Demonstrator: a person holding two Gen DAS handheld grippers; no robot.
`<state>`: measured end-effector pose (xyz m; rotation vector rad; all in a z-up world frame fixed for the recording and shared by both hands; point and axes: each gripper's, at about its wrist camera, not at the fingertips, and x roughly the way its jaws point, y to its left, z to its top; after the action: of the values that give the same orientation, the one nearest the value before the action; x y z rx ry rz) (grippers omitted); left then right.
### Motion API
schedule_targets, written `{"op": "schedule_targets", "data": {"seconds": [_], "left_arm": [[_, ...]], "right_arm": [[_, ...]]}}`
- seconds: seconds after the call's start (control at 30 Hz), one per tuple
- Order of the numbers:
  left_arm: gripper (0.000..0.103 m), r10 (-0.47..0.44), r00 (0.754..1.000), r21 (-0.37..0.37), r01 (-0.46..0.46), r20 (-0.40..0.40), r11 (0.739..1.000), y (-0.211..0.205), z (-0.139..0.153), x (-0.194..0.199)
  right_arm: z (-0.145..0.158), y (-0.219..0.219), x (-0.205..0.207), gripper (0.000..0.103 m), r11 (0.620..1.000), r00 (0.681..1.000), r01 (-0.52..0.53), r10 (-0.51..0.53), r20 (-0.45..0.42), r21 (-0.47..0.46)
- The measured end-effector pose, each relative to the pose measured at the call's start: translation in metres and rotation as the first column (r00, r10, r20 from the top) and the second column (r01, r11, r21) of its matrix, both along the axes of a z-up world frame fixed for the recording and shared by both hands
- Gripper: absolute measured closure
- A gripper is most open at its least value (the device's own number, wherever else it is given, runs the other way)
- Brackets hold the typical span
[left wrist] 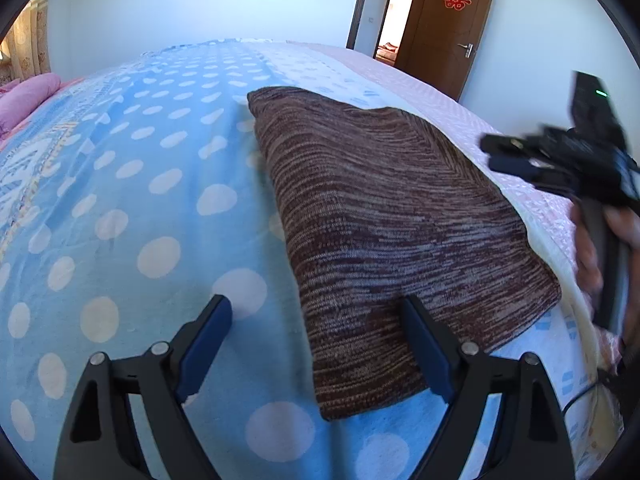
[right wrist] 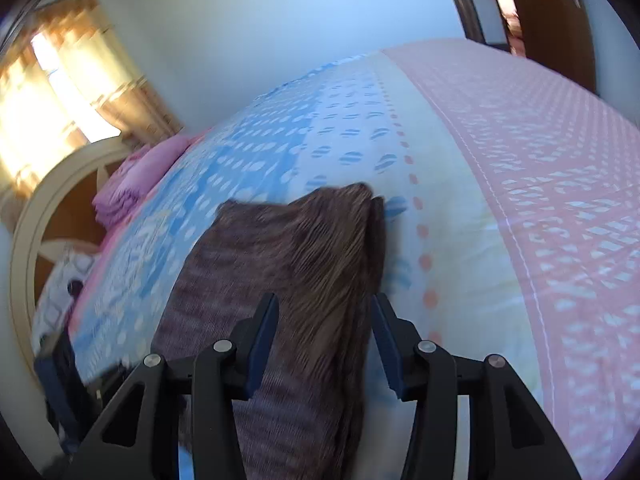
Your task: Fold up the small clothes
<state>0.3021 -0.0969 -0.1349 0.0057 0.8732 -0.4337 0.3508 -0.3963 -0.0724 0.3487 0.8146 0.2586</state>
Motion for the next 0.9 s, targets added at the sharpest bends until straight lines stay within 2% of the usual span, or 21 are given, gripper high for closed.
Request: {"op": "schedule_targets", "data": {"seconds": [0.17,0.33,0.5,0.6,0.67,0.7,0.8,0.87,0.9], "left_arm": [[0.014,-0.012,1.0,0.01,0.012,0.003,1.0,-0.004,-0.001,0.0],[0.014,-0.02,1.0,0.009,0.02,-0.001,1.0,-0.005,-0.001,0.0],[0.014,-0.033,0.999,0.007,0.033,-0.008,0.999,-0.007,-0.002,0.002],[0.014,-0.037,0.999,0.001,0.037,-0.012,0.999,-0.007,-0.001,0.002],[0.014,-0.04,0.999,0.0,0.04,-0.014,0.999,-0.008,-0.001,0.003],[0.015,-0.042,0.999,0.003,0.042,-0.014,0.999,-0.008,-0.001,0.003],[0.02,-0.054,0.998,0.005,0.054,-0.011,0.999,-0.01,0.0,0.003],[0.03,-0.074,0.997,-0.002,0.073,-0.008,0.997,-0.012,0.001,0.001],[0.042,-0.085,0.996,-0.01,0.085,-0.006,0.996,-0.013,0.002,0.0]], "right_arm": [[-0.022,-0.003,0.046,0.054,0.995,0.998,0.01,-0.003,-0.062,0.103],[-0.038,0.003,0.067,0.054,0.998,0.997,0.02,-0.015,-0.073,0.068],[-0.047,-0.008,0.074,0.054,0.988,0.998,0.023,-0.013,-0.066,0.153],[-0.049,-0.02,0.073,0.056,0.973,0.998,0.051,-0.039,-0.056,0.225],[-0.052,-0.024,0.074,0.065,0.969,0.996,0.079,-0.065,-0.065,0.235],[-0.053,-0.025,0.075,0.065,0.968,0.995,0.091,-0.078,-0.067,0.235],[-0.052,-0.017,0.076,0.069,0.979,0.995,0.074,-0.061,-0.073,0.19],[-0.052,-0.011,0.079,0.073,0.985,0.996,0.033,-0.019,-0.082,0.169],[-0.052,-0.009,0.08,0.075,0.985,0.997,0.013,0.001,-0.083,0.173]]}}
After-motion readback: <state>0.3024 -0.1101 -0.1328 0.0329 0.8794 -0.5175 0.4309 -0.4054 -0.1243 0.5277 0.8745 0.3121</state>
